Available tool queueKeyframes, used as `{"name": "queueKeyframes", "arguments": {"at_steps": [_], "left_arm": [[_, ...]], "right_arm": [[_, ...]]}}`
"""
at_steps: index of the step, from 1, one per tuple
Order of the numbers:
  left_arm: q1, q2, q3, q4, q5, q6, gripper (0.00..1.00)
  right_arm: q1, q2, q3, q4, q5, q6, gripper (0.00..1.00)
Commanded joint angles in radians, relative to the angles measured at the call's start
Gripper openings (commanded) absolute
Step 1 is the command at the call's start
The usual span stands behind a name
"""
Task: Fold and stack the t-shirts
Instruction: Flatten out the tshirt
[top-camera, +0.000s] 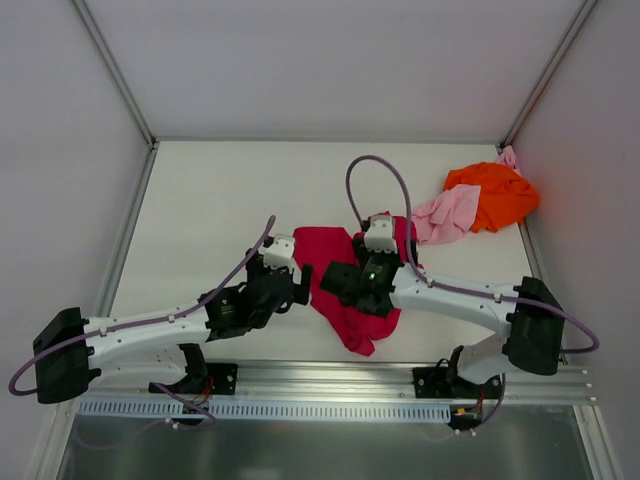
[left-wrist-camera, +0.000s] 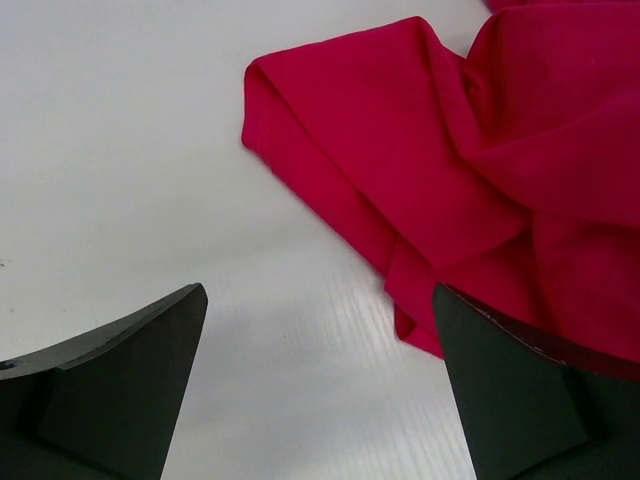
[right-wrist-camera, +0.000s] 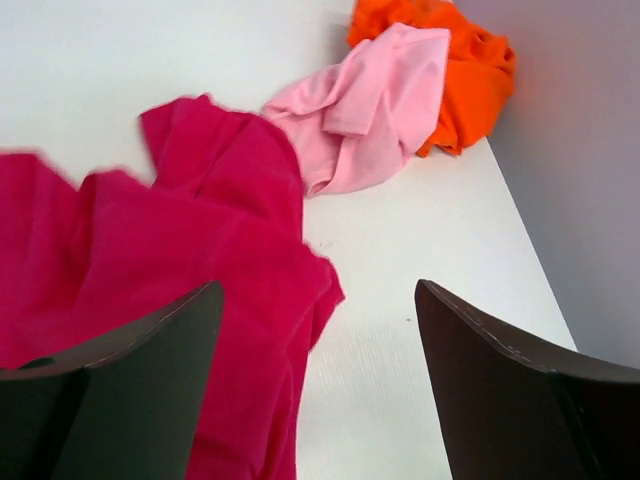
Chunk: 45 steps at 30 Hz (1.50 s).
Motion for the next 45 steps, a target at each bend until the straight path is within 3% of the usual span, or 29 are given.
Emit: {"name": "queueKeyframes", "arguments": {"at_steps": [1, 2, 3, 8, 12, 17, 22, 31, 45], "left_arm": [[-0.006, 0.019, 0.042, 0.006, -0.048, -0.038, 0.99], [-0.004, 0.035, 0.054, 0.007, -0.049, -0.039, 0.99], [-0.003, 0.047, 0.068, 0.006, -0.050, -0.041, 0.99], [0.013, 0.237, 0.197, 0.009, -0.038, -0.038, 0.99], [0.063, 0.432, 0.351, 0.010, 0.010, -0.077, 0.98], [0.172, 0.553, 0.398, 0.096, 0.100, -0.167, 0.98], [0.243, 0.657, 0.425, 0.170, 0.149, -0.205, 0.98], [0.296, 0.725, 0.467, 0.216, 0.189, -0.180, 0.98], [0.362, 0.811, 0.505, 0.193, 0.208, -0.245, 0.97]], "right_arm": [[-0.206, 0.034, 0.078, 0.333, -0.055, -0.293, 0.82], [-0.240, 0.070, 0.078, 0.414, -0.089, -0.471, 0.82], [-0.267, 0.088, 0.078, 0.553, -0.148, -0.535, 0.82], [-0.409, 0.218, 0.191, 0.656, -0.236, -0.704, 0.81], [-0.458, 0.250, 0.251, 0.691, -0.333, -0.770, 0.82], [-0.478, 0.215, 0.269, 0.701, -0.385, -0.824, 0.82], [-0.497, 0.145, 0.274, 0.671, -0.318, -0.934, 0.82], [-0.619, -0.003, 0.145, 0.697, -0.384, -0.982, 0.82], [-0.627, -0.030, 0.093, 0.671, -0.445, -0.933, 0.82]]}}
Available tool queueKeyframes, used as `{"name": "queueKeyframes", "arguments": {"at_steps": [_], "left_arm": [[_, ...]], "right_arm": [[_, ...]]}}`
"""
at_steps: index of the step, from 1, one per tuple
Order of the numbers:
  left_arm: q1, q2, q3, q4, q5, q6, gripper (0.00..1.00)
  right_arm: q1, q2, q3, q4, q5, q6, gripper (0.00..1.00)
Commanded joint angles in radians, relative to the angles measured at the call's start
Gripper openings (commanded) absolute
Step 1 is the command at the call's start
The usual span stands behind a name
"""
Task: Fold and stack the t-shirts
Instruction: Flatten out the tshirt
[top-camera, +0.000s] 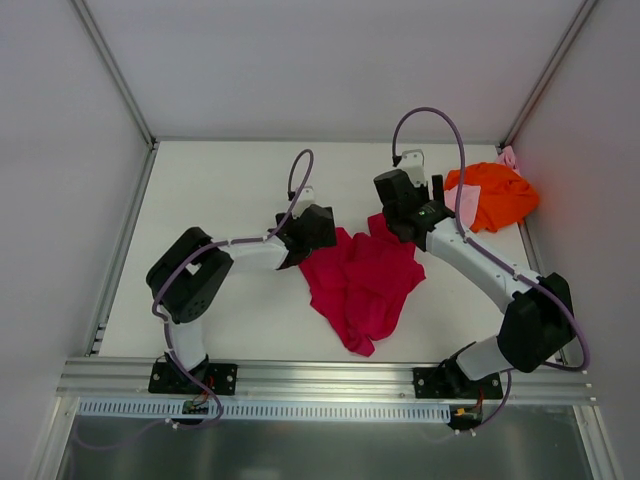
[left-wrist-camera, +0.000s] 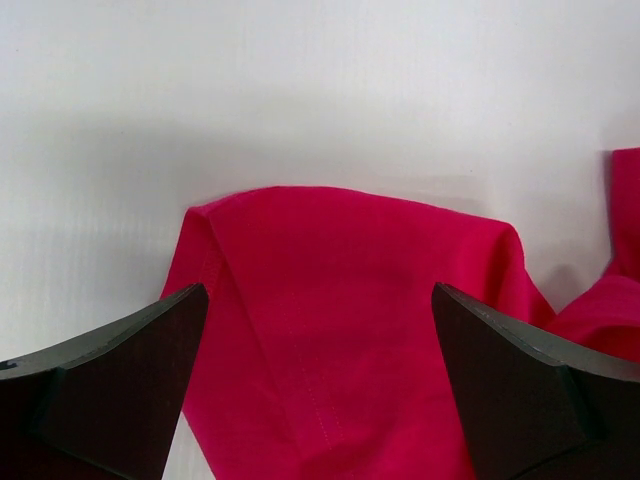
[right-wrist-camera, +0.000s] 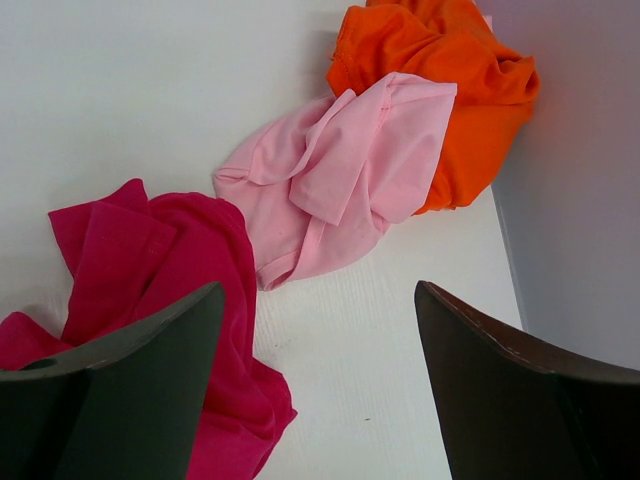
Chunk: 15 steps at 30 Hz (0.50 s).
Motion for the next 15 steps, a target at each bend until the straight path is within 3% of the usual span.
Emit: {"name": "queueKeyframes", "arguments": {"at_steps": [1, 15], "left_arm": [[-0.002, -0.005, 0.031, 0.003, -0.019, -0.045, 0.98], [0.027, 0.080, 0.084, 0.006, 0.034, -0.081, 0.97]], "right_arm": [[0.000, -0.040, 0.008, 0.003, 0.000, 0.004, 0.82], [0.000, -0.075, -0.018, 0.006, 0.000, 0.001, 0.82]]}}
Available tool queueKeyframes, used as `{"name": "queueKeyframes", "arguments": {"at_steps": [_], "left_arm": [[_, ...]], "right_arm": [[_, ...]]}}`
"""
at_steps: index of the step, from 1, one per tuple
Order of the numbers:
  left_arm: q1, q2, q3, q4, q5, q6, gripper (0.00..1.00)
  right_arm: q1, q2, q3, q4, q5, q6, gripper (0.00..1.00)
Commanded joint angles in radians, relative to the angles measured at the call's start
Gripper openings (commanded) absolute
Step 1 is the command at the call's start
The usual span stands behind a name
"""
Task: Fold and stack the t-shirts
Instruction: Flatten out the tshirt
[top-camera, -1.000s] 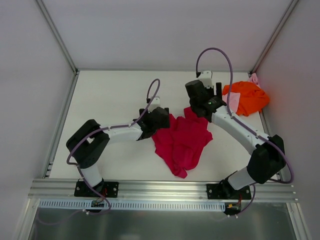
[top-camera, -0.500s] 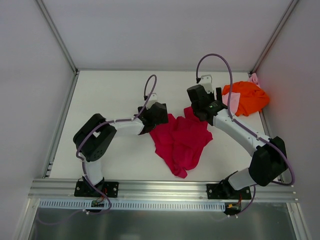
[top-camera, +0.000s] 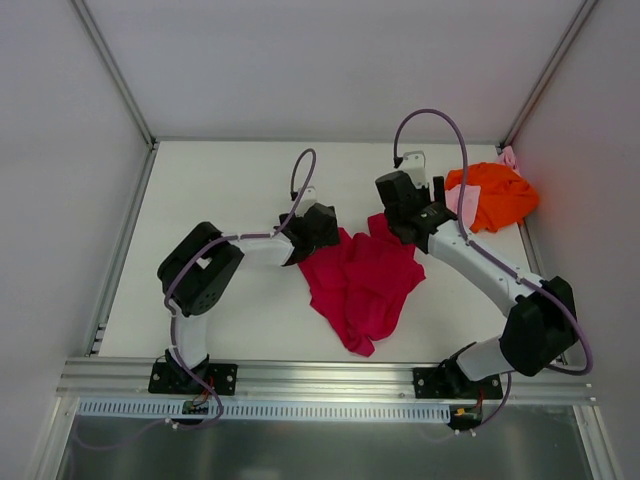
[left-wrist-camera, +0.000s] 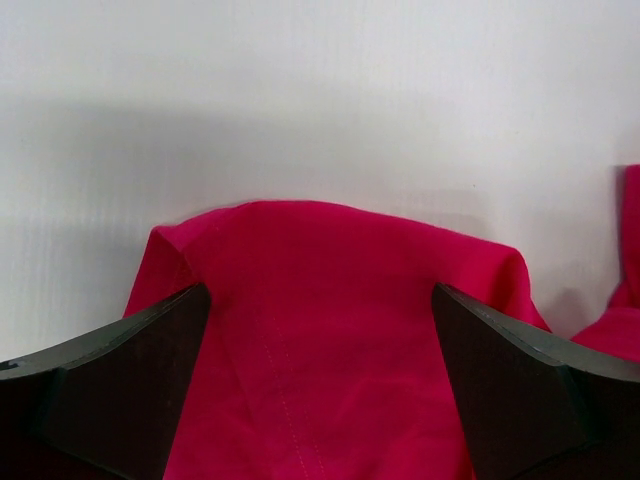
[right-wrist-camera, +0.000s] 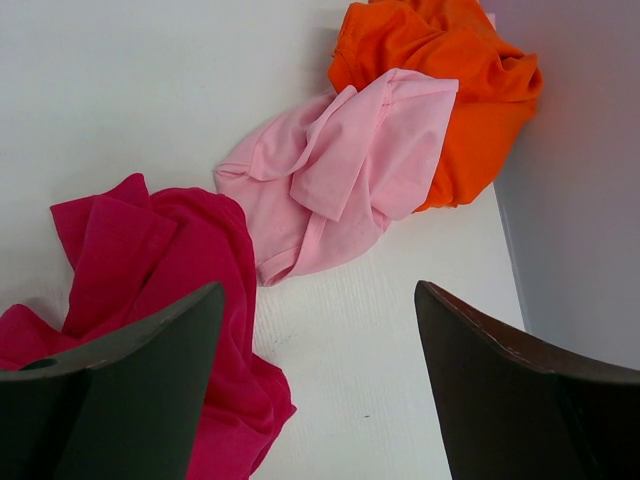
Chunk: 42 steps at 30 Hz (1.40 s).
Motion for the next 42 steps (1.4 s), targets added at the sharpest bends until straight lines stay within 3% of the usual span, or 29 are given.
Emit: {"name": "queueKeyframes", "arguments": {"at_steps": [1, 12, 14, 17, 18, 21, 27, 36, 42], "left_arm": [[0.017, 0.007, 0.029, 0.011, 0.009, -0.042, 0.98], [0.018, -0.027, -0.013, -0.005, -0.048, -0.079, 0.98], [0.023, 0.007, 0.015, -0.022, -0.037, -0.084, 0.92], [0.029, 0.038, 0.038, -0.039, -0.016, -0.090, 0.52], [0.029, 0.043, 0.044, -0.051, -0.013, -0.093, 0.31], [0.030, 0.041, 0.059, -0.065, -0.014, -0.090, 0.00], [0.027, -0.086, -0.010, -0.010, -0.049, -0.046, 0.00], [0.026, -0.411, -0.160, -0.019, -0.217, -0.006, 0.00], [0.024, -0.572, -0.209, -0.068, -0.286, 0.002, 0.00]], "right_arm": [[0.000, -0.062, -0.005, 0.006, 0.013, 0.001, 0.82], [0.000, -0.047, -0.002, 0.001, 0.001, 0.001, 0.82], [0.000, -0.048, -0.002, -0.002, 0.004, 0.001, 0.82], [0.000, -0.059, -0.005, -0.005, 0.002, 0.001, 0.82], [0.000, -0.066, -0.007, -0.003, -0.001, 0.001, 0.82], [0.000, -0.076, -0.014, 0.000, -0.008, 0.001, 0.82], [0.000, -0.060, -0.022, 0.009, -0.051, 0.004, 0.82], [0.013, 0.010, 0.003, -0.003, -0.108, 0.013, 0.81], [0.005, 0.108, 0.104, -0.127, -0.154, 0.038, 0.81]]}}
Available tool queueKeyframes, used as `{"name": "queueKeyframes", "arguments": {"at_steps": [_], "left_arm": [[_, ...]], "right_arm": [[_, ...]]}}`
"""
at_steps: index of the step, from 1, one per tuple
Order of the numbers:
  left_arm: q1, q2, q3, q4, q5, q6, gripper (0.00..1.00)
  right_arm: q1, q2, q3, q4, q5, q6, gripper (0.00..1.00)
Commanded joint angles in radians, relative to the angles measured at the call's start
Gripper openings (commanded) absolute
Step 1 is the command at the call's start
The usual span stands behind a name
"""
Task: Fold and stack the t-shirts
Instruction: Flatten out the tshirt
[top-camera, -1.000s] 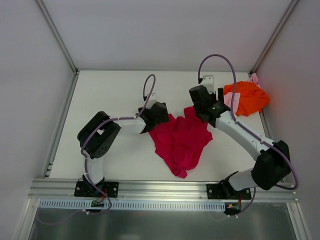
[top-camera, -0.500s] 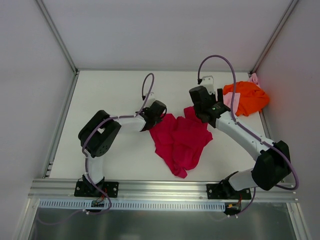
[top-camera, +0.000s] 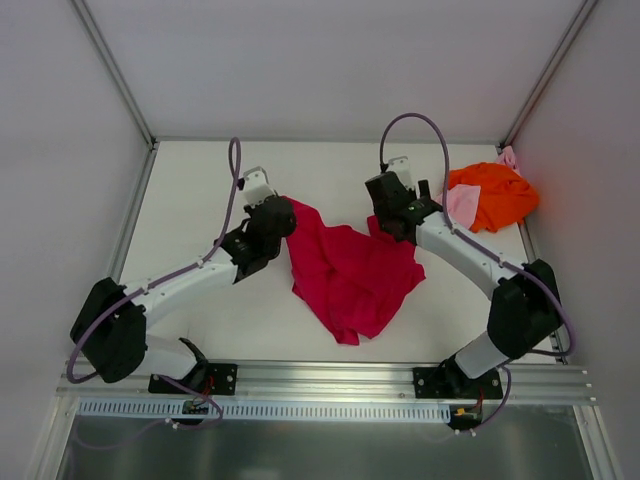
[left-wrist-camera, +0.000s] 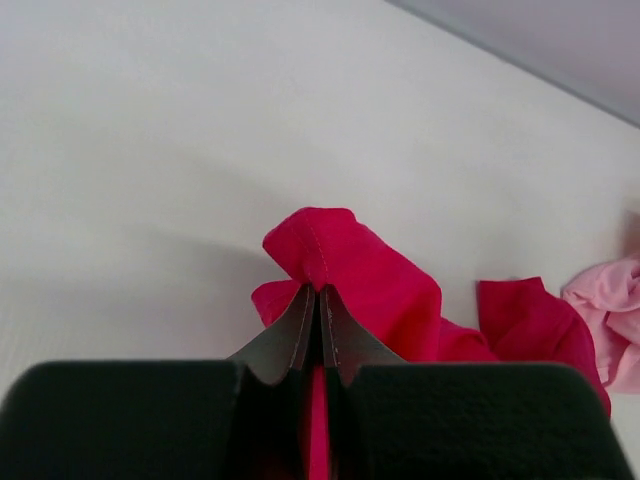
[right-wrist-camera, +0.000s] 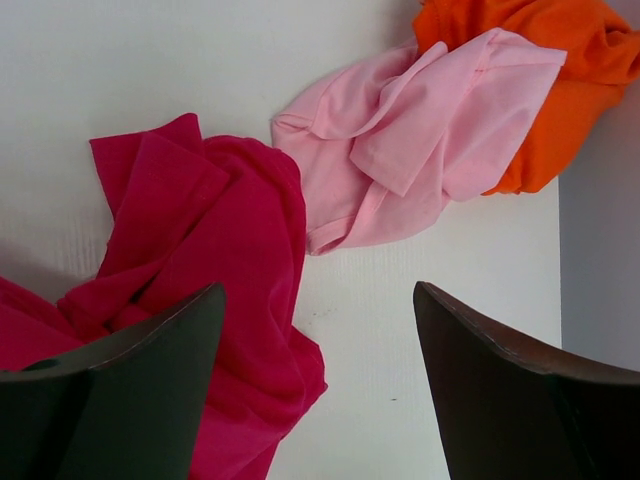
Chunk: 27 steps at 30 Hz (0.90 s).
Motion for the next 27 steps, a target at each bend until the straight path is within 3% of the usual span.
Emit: {"name": "queueKeyframes", "arguments": {"at_steps": [1, 8, 10, 11, 12, 13, 27], "left_arm": [[0.002, -0.075, -0.031, -0.031, -0.103, 0.007, 0.00], [0.003, -0.206, -0.087, -0.076, -0.141, -0.020, 0.00], [0.003, -0.231, -0.098, -0.104, -0.155, -0.018, 0.00], [0.003, -0.232, -0.098, -0.110, -0.157, -0.018, 0.00], [0.003, -0.231, -0.095, -0.114, -0.157, -0.017, 0.00], [0.002, -0.228, -0.092, -0.122, -0.155, -0.020, 0.00], [0.003, -0.188, -0.089, -0.111, -0.129, -0.020, 0.00]], "right_arm": [[-0.005, 0.081, 0.096, -0.096, -0.027, 0.041, 0.81], [-0.092, 0.198, 0.143, -0.129, -0.116, 0.110, 0.68], [-0.121, 0.218, 0.143, -0.109, -0.171, 0.119, 0.43], [-0.135, 0.236, 0.157, -0.118, -0.194, 0.127, 0.19], [-0.143, 0.255, 0.200, -0.147, -0.209, 0.132, 0.07], [-0.152, 0.294, 0.220, -0.159, -0.210, 0.135, 0.01], [-0.250, 0.465, 0.343, -0.231, -0.329, 0.165, 0.01]]}}
